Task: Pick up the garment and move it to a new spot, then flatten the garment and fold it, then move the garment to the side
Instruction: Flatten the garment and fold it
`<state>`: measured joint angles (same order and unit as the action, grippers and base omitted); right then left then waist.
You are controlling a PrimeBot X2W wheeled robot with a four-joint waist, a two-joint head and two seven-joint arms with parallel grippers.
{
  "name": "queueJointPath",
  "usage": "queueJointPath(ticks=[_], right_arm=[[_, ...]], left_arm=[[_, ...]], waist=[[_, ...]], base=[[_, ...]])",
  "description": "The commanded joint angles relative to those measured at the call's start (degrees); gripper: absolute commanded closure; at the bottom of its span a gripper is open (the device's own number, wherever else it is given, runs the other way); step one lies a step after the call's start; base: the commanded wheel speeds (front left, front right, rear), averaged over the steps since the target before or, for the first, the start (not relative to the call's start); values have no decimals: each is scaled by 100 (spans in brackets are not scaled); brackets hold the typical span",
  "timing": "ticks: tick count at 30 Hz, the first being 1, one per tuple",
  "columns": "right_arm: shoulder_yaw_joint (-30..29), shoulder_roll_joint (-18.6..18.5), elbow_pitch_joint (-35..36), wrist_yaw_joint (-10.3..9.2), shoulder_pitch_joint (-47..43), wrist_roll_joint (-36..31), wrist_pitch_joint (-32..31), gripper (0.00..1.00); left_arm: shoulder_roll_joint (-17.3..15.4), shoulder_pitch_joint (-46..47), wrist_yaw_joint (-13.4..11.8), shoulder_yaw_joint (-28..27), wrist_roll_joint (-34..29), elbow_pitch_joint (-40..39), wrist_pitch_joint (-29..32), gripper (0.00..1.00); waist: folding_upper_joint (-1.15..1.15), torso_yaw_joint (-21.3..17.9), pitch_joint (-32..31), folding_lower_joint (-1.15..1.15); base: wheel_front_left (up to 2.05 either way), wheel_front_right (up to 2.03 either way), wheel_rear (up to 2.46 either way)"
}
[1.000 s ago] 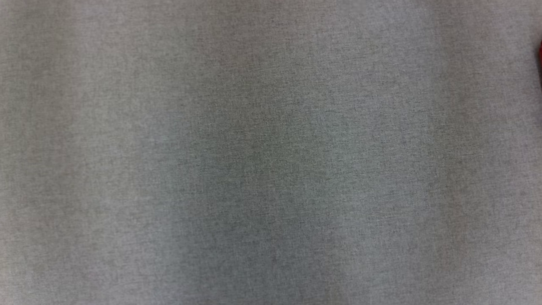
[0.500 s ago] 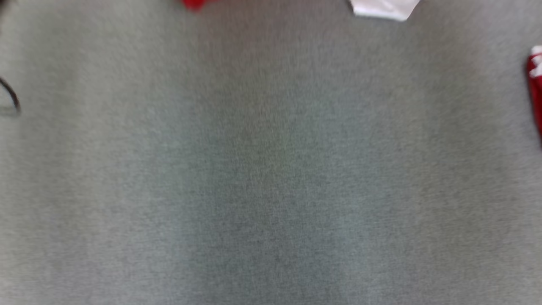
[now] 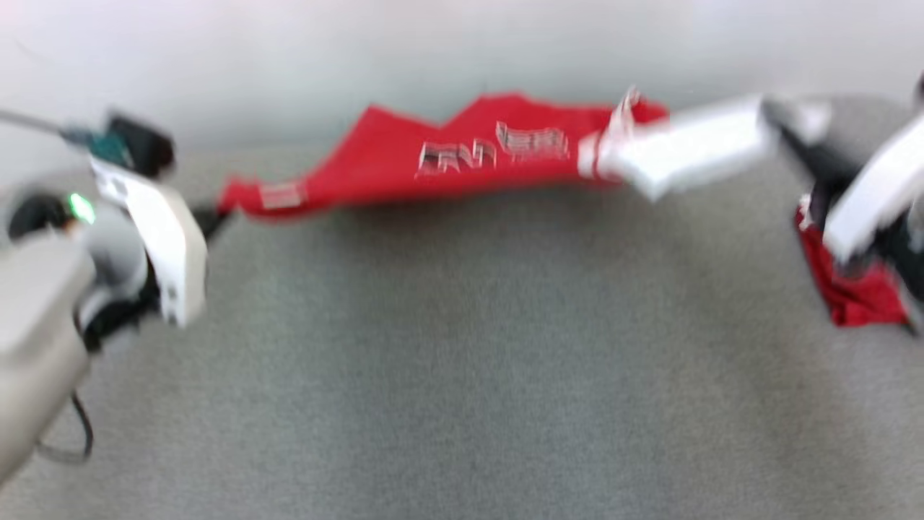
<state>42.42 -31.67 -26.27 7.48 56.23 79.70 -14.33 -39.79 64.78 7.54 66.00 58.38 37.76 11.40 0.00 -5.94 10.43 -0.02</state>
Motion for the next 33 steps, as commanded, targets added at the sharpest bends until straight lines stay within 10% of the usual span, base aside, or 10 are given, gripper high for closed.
queueJointPath(ticks=[1, 22, 33], right_arm=[[92, -131, 146, 0, -367, 129, -141, 100], [995, -2690, 2916, 0, -3426, 1473, -2096, 100], [1321, -3365, 3633, 0, -3130, 1853, -2416, 100]], left_arm=[[-143, -263, -12, 64, 121, -139, 95, 100], [-2050, -2541, -754, 600, 1566, -3913, 2150, 100], [-2194, -2438, -943, 549, 1689, -4397, 2550, 100]], waist=[[0, 31, -507, 2], [0, 108, -1117, 2], [0, 78, -890, 2]], base=[[0, 0, 0], [0, 0, 0], [0, 0, 0]])
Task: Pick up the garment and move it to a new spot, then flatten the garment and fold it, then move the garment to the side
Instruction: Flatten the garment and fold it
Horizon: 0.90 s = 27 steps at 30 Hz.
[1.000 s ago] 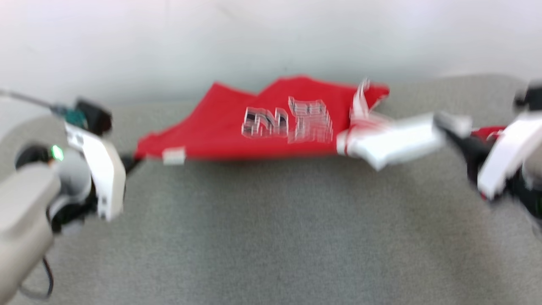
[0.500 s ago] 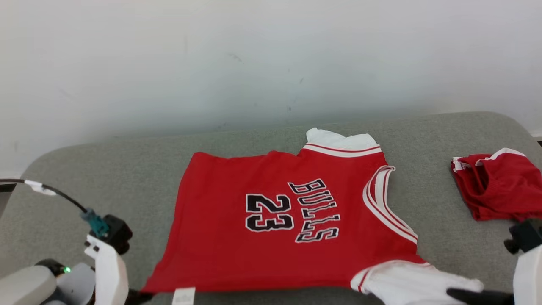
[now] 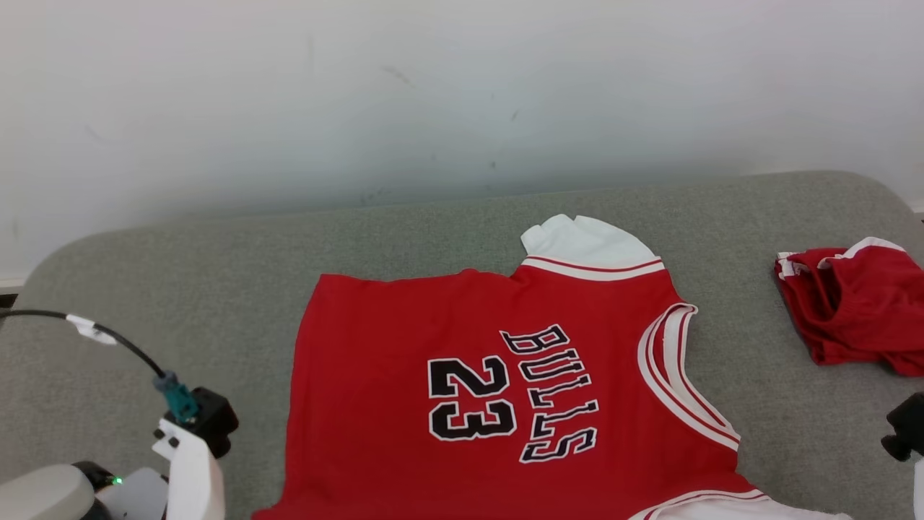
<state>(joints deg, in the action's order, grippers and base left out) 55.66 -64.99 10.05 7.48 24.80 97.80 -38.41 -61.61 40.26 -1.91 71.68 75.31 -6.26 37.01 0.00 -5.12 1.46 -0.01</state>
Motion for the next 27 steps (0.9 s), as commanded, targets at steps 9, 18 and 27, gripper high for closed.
queueJointPath(ticks=[9, 18, 27], right_arm=[[254, 555, -797, 0, 1089, 151, -320, 100], [687, 1757, -2440, 0, 2296, -27, -563, 100], [996, 2782, -3827, 0, 2974, -98, -530, 58]], left_arm=[[393, 589, 278, -71, 97, 717, 664, 100], [1036, 1078, 604, -121, 228, 1745, 1060, 100], [1647, 1450, 792, -167, 140, 2812, 1021, 87]], waist=[[0, -60, 395, 1], [0, -122, 695, 1], [0, -180, 859, 1]], base=[[0, 0, 0], [0, 0, 0], [0, 0, 0]])
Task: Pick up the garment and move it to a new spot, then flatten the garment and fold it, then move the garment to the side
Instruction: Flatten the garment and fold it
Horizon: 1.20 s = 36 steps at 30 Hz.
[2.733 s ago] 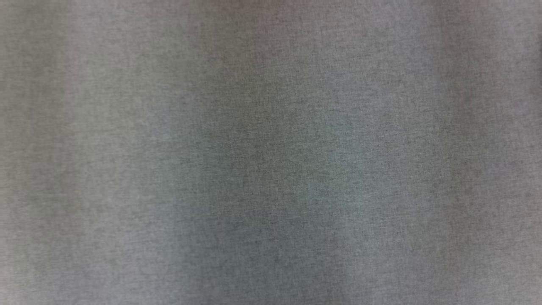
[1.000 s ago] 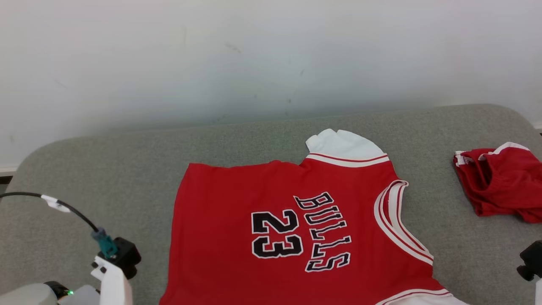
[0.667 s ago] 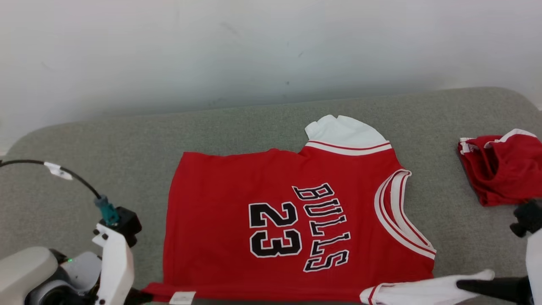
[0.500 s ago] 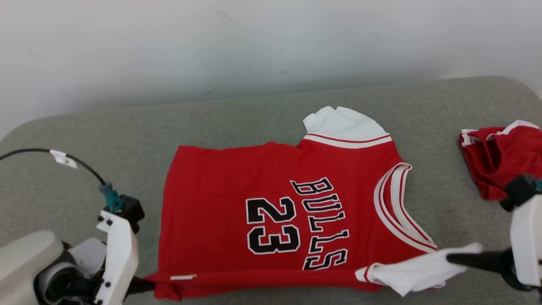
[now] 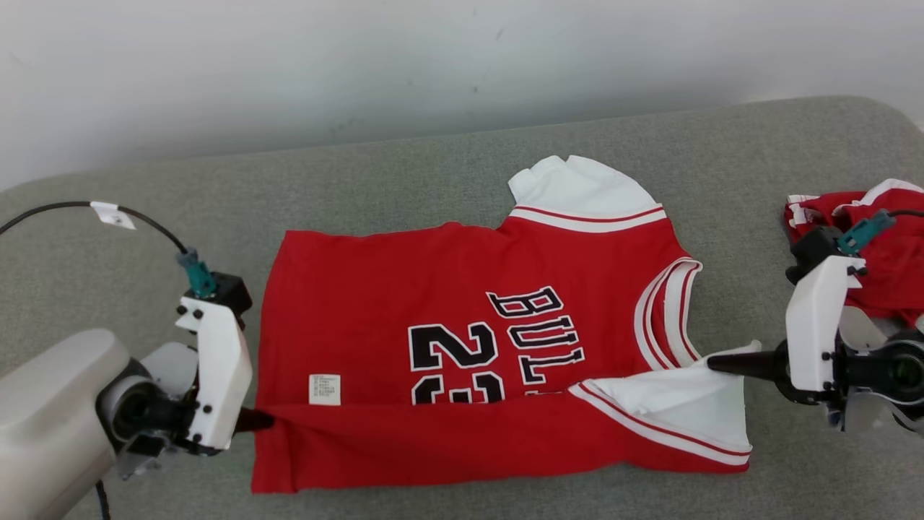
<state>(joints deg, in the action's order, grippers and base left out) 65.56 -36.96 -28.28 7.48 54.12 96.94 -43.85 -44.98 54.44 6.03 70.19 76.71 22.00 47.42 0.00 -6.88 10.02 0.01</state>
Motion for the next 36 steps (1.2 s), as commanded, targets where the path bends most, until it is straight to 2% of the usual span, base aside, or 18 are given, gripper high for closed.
queueJointPath(ticks=[1, 2, 3, 7, 11, 16, 20, 24, 28, 30, 33, 34, 36], right_arm=[[35, 65, -112, 0, 89, -30, 27, 53], [52, 147, -233, 0, 133, -50, 57, 22], [59, 221, -338, 0, 170, -56, 93, 0], [82, 437, -641, 0, 245, -121, 302, 0], [-18, 530, -699, 0, 264, -307, 886, 0], [-301, 409, -412, 0, 87, -624, 2113, 0], [-494, 240, -119, 0, -137, -1051, 3277, 0], [-706, 151, 68, 0, -431, -1507, 4512, 0], [-887, 78, 55, 0, -800, -2061, 5514, 0], [-1004, 62, 73, 0, -985, -2376, 5756, 0], [-1513, 95, 94, 0, -1377, -2819, 5894, 0], [-1513, 95, 94, 0, -1377, -2819, 5894, 0], [-2198, 212, 221, 1, -1642, -3332, 5900, 0]], left_arm=[[42, 40, 17, -11, -9, 95, -28, 64], [95, 52, 36, -2, -30, 198, -51, 22], [148, 65, 45, 1, -55, 289, -96, 0], [316, 61, 92, -7, -81, 611, -239, 0], [400, 97, 116, 19, -320, 840, -581, 0], [432, 77, 139, -42, -676, 947, -1471, 0], [371, 17, 122, -122, -1065, 938, -2445, 0], [339, -140, -207, -276, -1455, 871, -3588, 0], [327, -415, -725, -517, -1650, 589, -4630, 0], [313, -593, -1013, -624, -1732, 403, -5102, 0], [293, -942, -1466, -808, -1724, 56, -5748, 0], [293, -942, -1466, -808, -1724, 56, -5748, 0], [240, -1194, -1784, -993, -1722, -197, -6058, 0]], waist=[[0, -12, 10, -1], [0, -20, 13, -1], [0, -28, 12, -1], [0, -40, -46, -1], [0, -31, -178, -1], [0, -2, -398, -1], [0, 39, -557, -1], [0, 83, -688, -1], [0, 163, -816, -1], [0, 205, -877, -1], [0, 244, -969, -1], [0, 244, -969, -1], [0, 243, -1017, -1]], base=[[0, 0, 0], [0, 0, 0], [0, 0, 0], [0, 0, 0], [0, 0, 0], [0, 0, 0], [0, 0, 0], [0, 0, 0], [0, 0, 0], [0, 0, 0], [0, 0, 0], [0, 0, 0], [0, 0, 0]])
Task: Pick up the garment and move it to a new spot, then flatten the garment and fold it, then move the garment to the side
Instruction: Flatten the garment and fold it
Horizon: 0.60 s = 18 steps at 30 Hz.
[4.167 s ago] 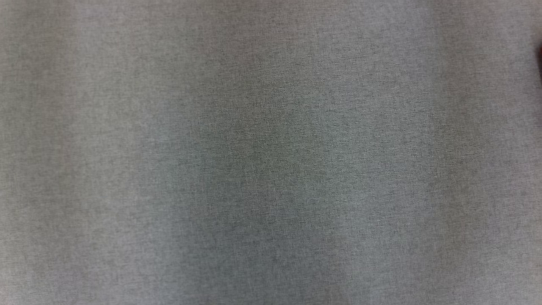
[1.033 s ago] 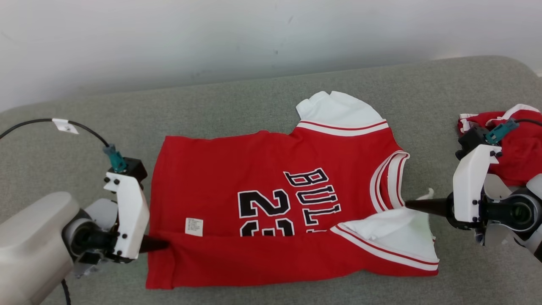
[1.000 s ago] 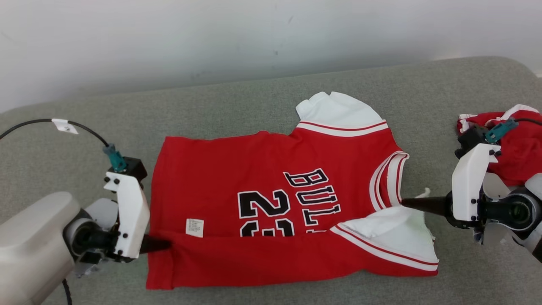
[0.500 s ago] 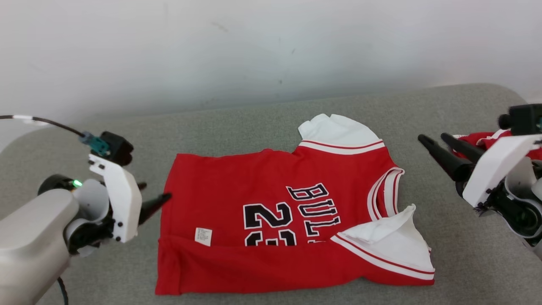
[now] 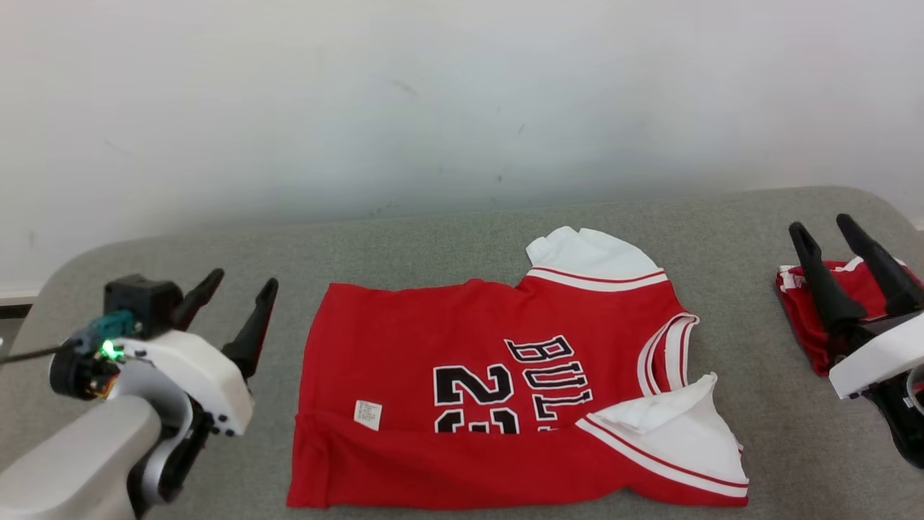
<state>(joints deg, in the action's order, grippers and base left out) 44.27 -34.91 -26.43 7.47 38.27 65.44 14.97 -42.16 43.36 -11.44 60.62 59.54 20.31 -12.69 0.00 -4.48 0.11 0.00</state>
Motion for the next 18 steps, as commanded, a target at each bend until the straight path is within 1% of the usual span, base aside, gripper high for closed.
queueJointPath(ticks=[1, 2, 4, 6, 7, 8, 9, 11, 14, 16, 17, 18], right_arm=[[-386, 96, 112, 1, -291, -494, 19, 0], [-806, 277, 235, 1, -571, -708, 19, 0], [-1625, 498, 518, 1, -1043, -1432, 17, 0], [-2314, 879, 894, 2, -1583, -2012, 19, 0], [-2635, 1045, 1047, 1, -1847, -2295, 19, 0], [-2829, 1234, 1194, 1, -2121, -2491, 19, 0], [-3003, 1393, 1363, 2, -2339, -2711, 19, 0], [-3341, 1664, 1577, 1, -2755, -3025, 19, 0], [-3700, 2002, 1808, 1, -3244, -3366, 20, 0], [-3848, 2177, 1924, 1, -3461, -3501, 20, 0], [-3922, 2300, 1946, 1, -3681, -3622, 20, 0], [-3965, 2351, 1985, 1, -3751, -3647, 20, 0]], left_arm=[[-69, -239, -193, -105, -51, -178, -139, 0], [-85, -397, -348, -209, -101, -339, -189, 0], [-64, -733, -620, -465, -234, -705, -245, 0], [24, -1101, -808, -964, -554, -1187, -245, 0], [64, -1369, -945, -1246, -759, -1377, -243, 0], [127, -1664, -1056, -1513, -934, -1550, -240, 0], [221, -1954, -1098, -1755, -1095, -1703, -239, 0], [397, -2437, -1167, -2221, -1494, -1937, -241, 0], [769, -3142, -1131, -2804, -1907, -2081, -243, 0], [1000, -3553, -1075, -3097, -2161, -2071, -242, 0], [1252, -3856, -942, -3400, -2361, -2020, -242, 0], [1379, -3986, -874, -3514, -2477, -1997, -243, 0]], waist=[[0, -2, -41, 0], [0, -4, -47, 0], [0, 6, -55, 0], [0, 8, -49, 0], [0, 9, -41, 0], [0, 13, -36, 0], [0, 17, -29, 0], [0, 28, -14, 0], [0, 27, 0, 0], [0, 26, 9, 0], [0, 23, 24, 0], [0, 22, 33, 0]], base=[[0, 0, 0], [0, 0, 0], [0, 0, 0], [0, 0, 0], [0, 0, 0], [0, 0, 0], [0, 0, 0], [0, 0, 0], [0, 0, 0], [0, 0, 0], [0, 0, 0], [0, 0, 0]])
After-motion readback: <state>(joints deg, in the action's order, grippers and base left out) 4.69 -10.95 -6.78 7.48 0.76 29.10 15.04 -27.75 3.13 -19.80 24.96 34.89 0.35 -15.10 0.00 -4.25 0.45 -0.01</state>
